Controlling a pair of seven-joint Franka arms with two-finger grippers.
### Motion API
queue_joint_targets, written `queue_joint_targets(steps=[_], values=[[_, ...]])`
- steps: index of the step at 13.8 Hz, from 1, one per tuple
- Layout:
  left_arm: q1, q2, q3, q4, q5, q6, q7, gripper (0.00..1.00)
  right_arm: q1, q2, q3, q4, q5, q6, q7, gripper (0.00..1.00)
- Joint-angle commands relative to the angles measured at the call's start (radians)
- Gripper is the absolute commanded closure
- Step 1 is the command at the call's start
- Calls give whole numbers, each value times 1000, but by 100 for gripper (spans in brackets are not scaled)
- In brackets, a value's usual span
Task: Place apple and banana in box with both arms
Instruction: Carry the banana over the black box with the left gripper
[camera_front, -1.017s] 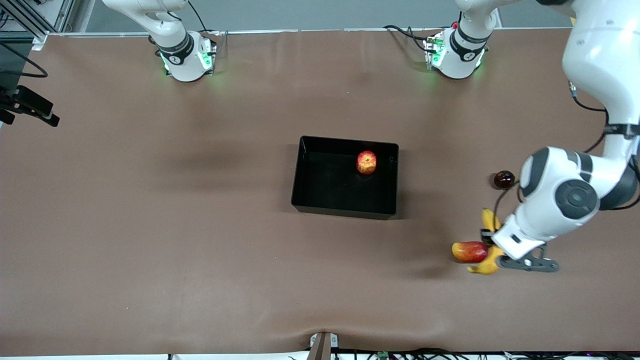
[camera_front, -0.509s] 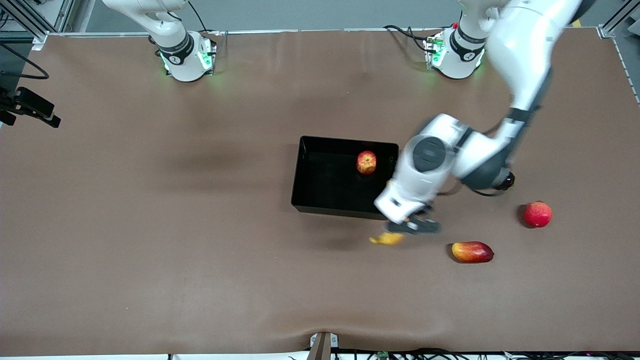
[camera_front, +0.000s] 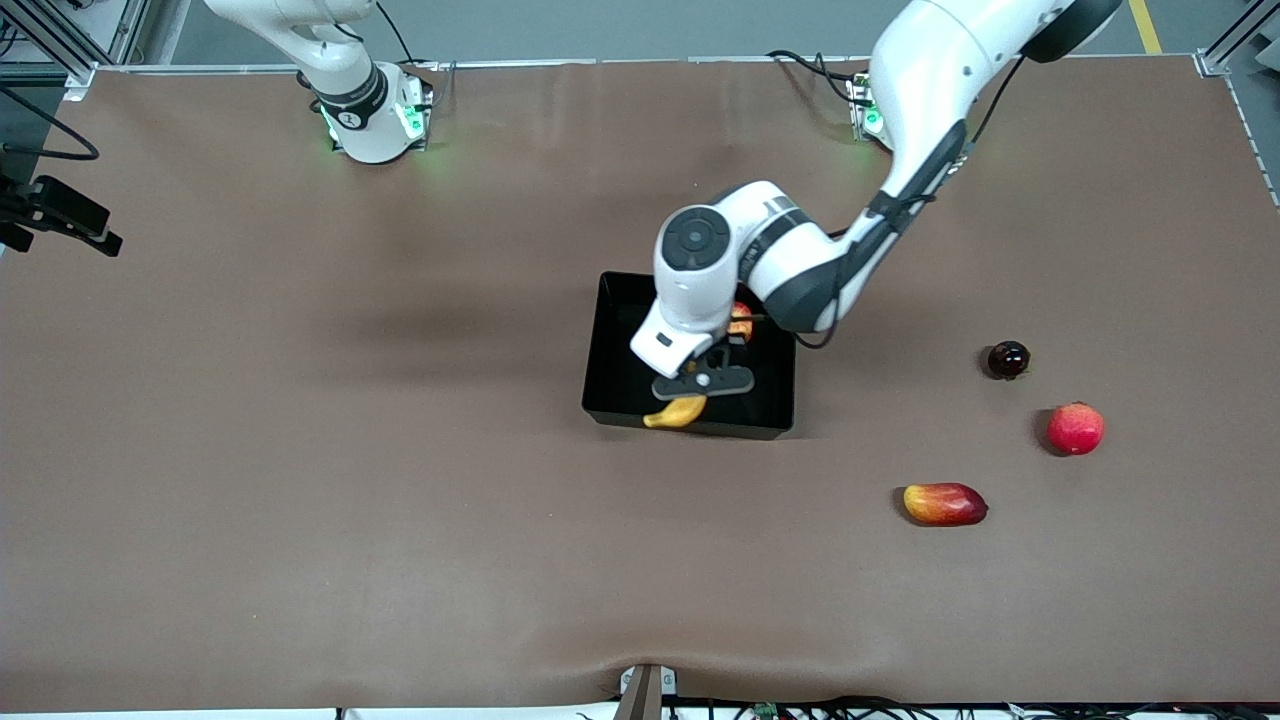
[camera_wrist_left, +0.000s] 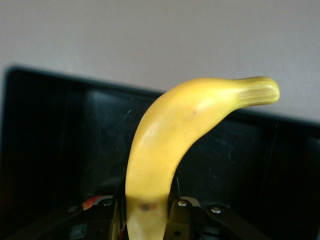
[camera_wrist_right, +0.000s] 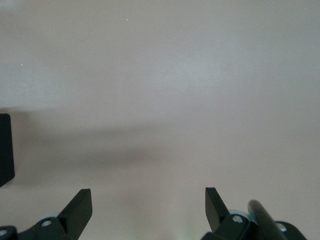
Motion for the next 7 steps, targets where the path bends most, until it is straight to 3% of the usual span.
queue_joint_targets(steps=[1,4,7], values=[[-44,18,7,-25,18,30,-65,100,-14,9,12,16,-14,-11,-9,0],[-75,73,11,-20,21,117,-77,100,-13,8,12,16,-14,-11,-9,0],[-96,114,18,-16,21,122,-76,100,-13,9,12,16,-14,-11,-9,0]])
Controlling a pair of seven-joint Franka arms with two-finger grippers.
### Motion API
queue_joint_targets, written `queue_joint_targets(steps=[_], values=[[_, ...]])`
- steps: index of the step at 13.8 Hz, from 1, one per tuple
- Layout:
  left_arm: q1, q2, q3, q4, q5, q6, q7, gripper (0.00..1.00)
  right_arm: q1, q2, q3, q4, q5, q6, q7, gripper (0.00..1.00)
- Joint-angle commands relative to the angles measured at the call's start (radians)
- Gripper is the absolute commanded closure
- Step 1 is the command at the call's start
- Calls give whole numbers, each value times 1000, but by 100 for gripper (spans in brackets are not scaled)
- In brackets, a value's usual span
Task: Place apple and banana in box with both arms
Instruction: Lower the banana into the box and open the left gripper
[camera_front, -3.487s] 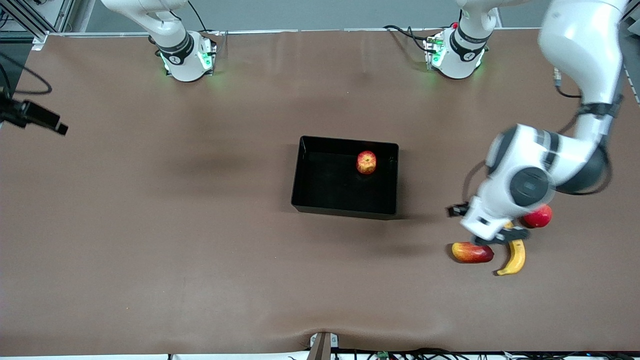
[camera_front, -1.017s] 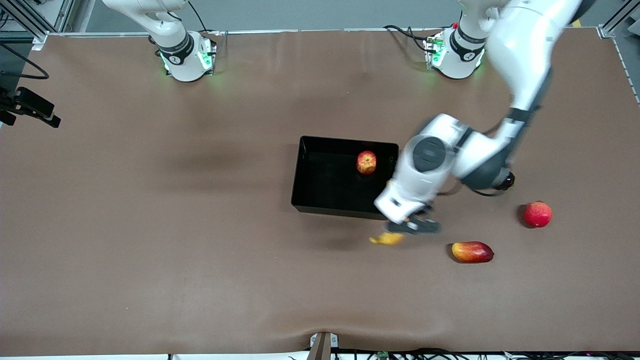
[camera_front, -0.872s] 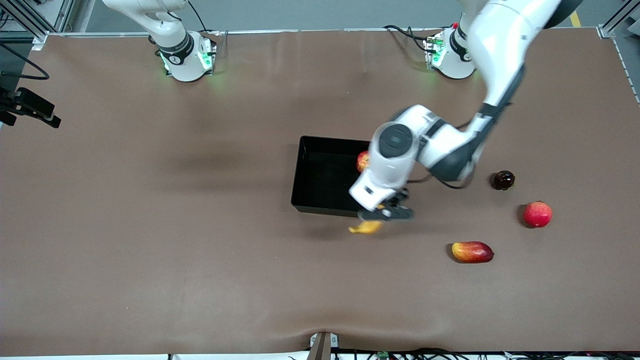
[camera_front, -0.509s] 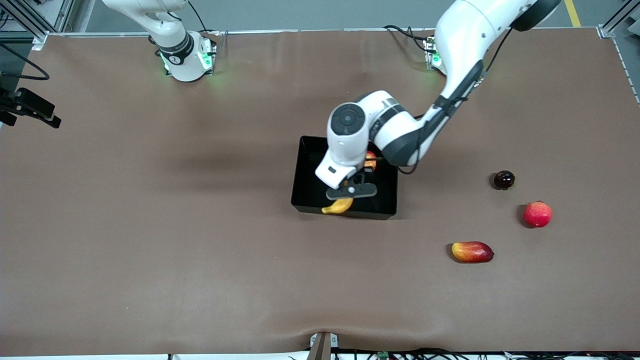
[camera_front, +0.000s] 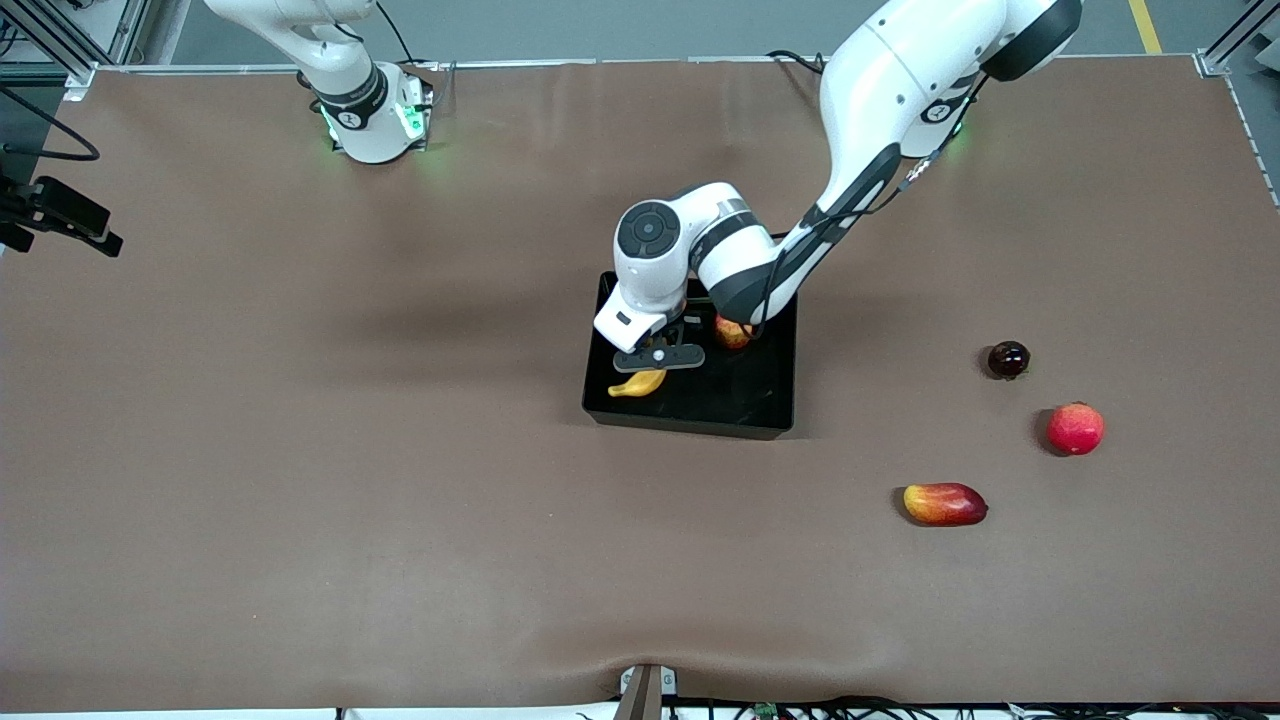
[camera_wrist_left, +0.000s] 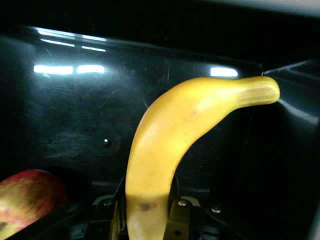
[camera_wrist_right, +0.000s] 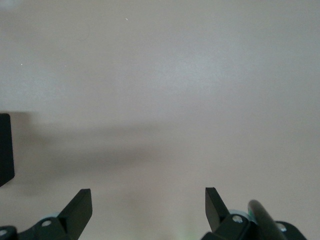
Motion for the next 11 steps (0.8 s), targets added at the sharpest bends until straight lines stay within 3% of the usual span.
queue_joint_targets(steps=[1,3,4,5,8,11], values=[[-23,29,21,14,22,16,-18,94,-13,7,12,16,-14,-10,-9,0],[-23,39,25,15,21,17,-10,67,-11,7,12,16,-14,-12,-9,0],[-18,30,27,17,21,17,-14,40,-13,7,12,16,-14,-12,-9,0],[-12,20,27,28,21,16,-16,0,-13,7,12,16,-14,-9,-9,0],[49,-63,27,38,22,-2,-5,0,-13,7,12,16,-7,-7,-10,0],[138,-215,25,38,12,-117,41,0,-13,7,12,16,-7,-6,-9,0]])
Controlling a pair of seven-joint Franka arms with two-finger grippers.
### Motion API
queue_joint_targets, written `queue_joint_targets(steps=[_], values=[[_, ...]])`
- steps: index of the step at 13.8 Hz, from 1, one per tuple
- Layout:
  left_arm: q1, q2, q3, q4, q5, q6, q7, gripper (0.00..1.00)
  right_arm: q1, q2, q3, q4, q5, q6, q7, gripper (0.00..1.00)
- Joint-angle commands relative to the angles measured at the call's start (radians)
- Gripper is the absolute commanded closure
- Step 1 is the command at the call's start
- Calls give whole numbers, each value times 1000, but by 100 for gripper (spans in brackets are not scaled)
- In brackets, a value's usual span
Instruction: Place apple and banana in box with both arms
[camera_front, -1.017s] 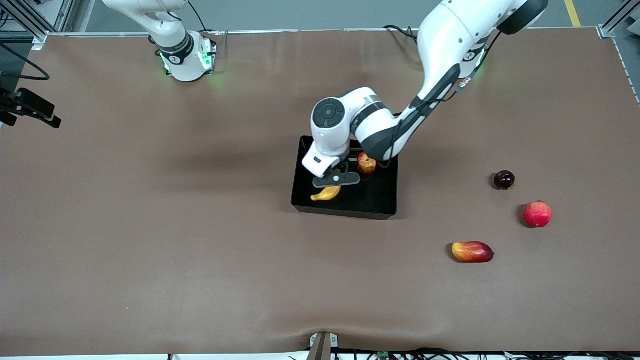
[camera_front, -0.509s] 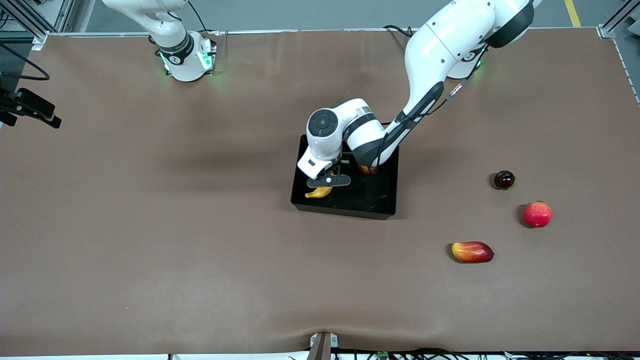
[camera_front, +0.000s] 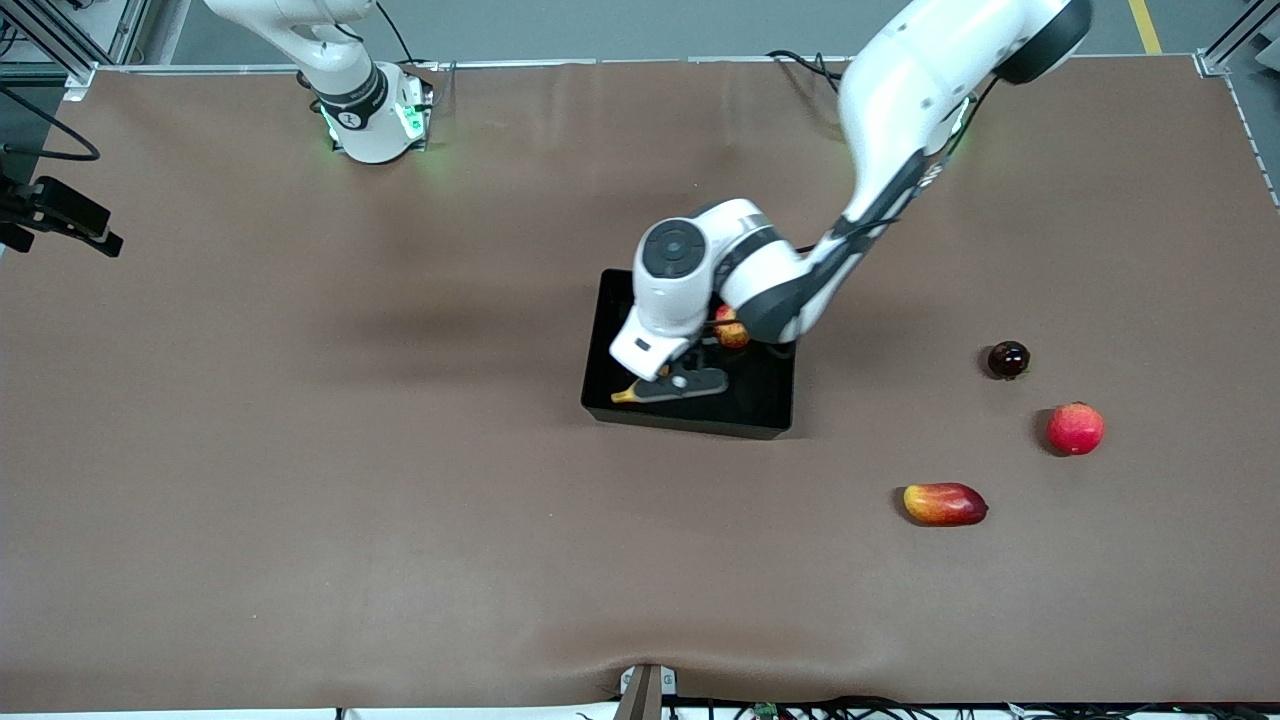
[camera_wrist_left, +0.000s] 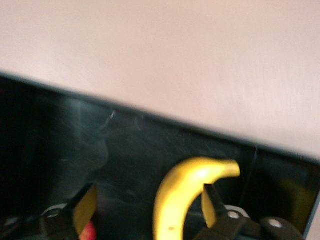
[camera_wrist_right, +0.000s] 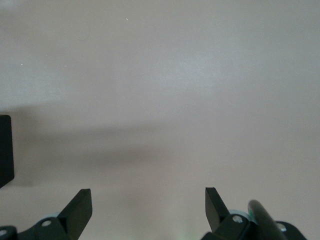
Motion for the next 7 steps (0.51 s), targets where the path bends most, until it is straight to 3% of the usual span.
queue_joint_targets(steps=[1,7], values=[[110,-172,-12,-35,2,-92,49,0,-11,7,12,18,-8,-6,-10,0],[327,-374,-34,-35,-73,-275,152,0,-22,9,11,16,-7,-6,-9,0]])
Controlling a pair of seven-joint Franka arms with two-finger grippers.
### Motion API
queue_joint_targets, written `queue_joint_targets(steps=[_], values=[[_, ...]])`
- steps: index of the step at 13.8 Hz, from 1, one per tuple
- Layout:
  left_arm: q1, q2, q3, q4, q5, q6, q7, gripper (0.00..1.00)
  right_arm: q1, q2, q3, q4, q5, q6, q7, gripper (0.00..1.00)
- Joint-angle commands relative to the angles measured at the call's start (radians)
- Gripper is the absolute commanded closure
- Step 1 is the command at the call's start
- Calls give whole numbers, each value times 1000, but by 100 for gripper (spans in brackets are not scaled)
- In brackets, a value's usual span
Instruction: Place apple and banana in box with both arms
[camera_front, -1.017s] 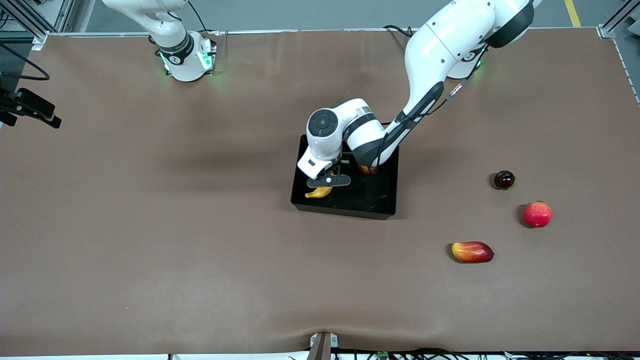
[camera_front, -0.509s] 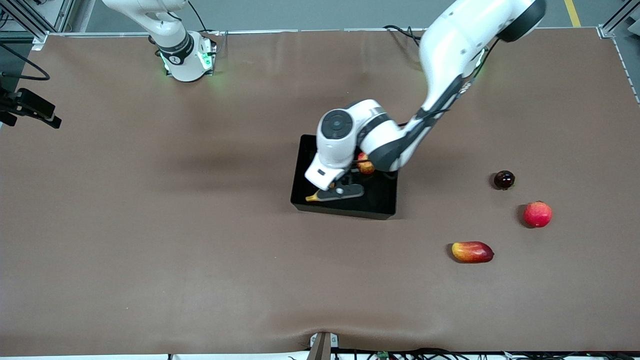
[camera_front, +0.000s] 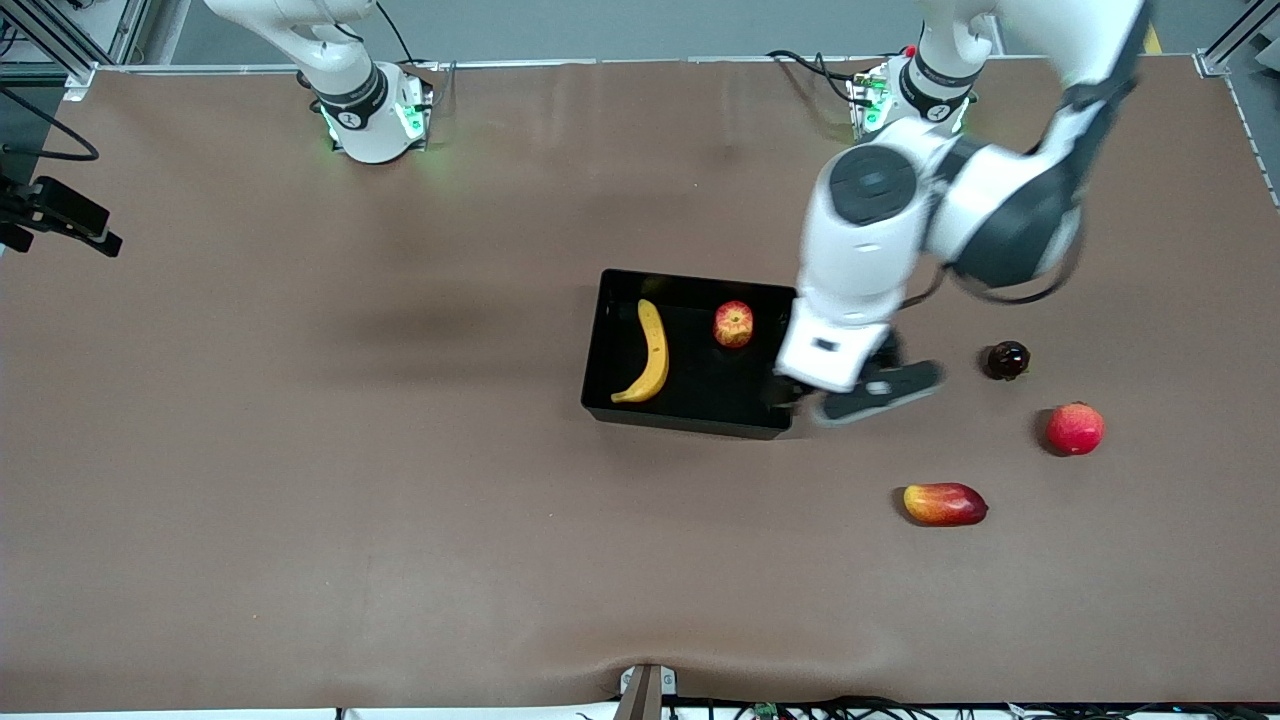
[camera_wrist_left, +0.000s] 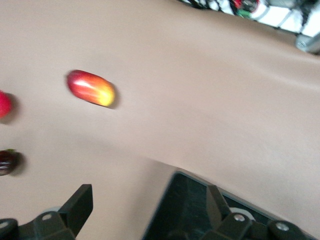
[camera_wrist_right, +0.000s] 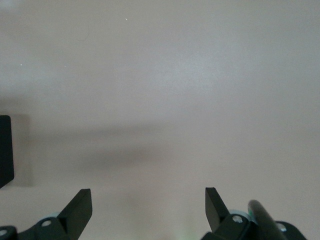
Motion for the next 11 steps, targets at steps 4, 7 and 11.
queue_joint_targets(steps=[4,7,11], values=[[195,-170,-13,-36,-129,-121,261,0,-15,10,13,18,-7,-1,-9,0],[212,-253,68,-43,-228,-159,466,0,-18,10,13,18,-5,2,-9,0],[146,-334,239,-53,-349,-269,689,0,-16,10,13,18,-5,2,-9,0]])
